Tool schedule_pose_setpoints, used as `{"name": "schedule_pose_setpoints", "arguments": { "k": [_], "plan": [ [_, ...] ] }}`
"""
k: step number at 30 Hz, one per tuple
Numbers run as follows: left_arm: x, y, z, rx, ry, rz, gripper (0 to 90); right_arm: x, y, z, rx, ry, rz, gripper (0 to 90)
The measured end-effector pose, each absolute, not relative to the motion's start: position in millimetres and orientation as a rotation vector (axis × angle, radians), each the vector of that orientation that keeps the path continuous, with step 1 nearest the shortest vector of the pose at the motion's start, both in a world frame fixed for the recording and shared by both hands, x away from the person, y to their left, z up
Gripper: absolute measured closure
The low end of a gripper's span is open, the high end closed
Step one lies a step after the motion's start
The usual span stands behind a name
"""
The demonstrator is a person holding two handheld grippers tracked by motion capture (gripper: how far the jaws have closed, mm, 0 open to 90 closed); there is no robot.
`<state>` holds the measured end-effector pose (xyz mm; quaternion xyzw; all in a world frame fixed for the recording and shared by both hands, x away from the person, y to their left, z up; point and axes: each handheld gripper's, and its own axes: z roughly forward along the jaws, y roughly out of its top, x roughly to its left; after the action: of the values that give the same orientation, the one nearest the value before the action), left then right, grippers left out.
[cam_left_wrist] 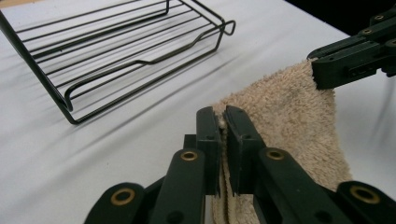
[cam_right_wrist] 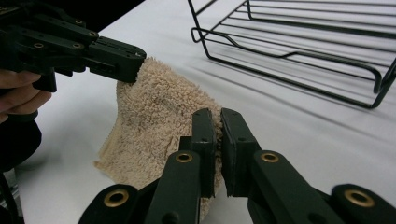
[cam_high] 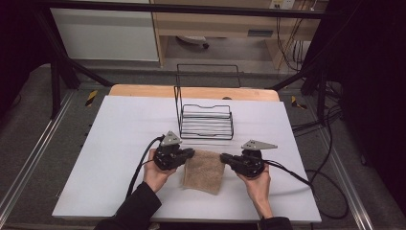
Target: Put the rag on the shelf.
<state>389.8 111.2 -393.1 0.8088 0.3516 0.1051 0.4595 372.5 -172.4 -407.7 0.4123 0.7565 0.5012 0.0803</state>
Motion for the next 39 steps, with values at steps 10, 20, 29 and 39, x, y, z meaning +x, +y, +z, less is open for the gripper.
{"name": "schedule_pose_setpoints", "arguments": {
  "k": [10, 20, 29, 39],
  "plan": [
    [376.7, 114.7, -381.2, 1.944, 0.85, 0.289, 84.2, 364.7, -171.9, -393.5, 1.135, 2.237, 1.523, 85.0],
    [370.2, 116.6, -370.8, 1.905, 0.835, 0.299, 84.2, 358.3, -172.8, -381.3, 1.081, 2.209, 1.542, 85.0],
    [363.7, 118.4, -359.3, 1.865, 0.815, 0.319, 84.2, 352.0, -173.6, -369.7, 1.038, 2.175, 1.561, 85.1],
    [360.0, 118.5, -350.2, 1.838, 0.805, 0.331, 84.2, 348.0, -174.8, -359.1, 1.014, 2.137, 1.58, 85.1]
  ]
}}
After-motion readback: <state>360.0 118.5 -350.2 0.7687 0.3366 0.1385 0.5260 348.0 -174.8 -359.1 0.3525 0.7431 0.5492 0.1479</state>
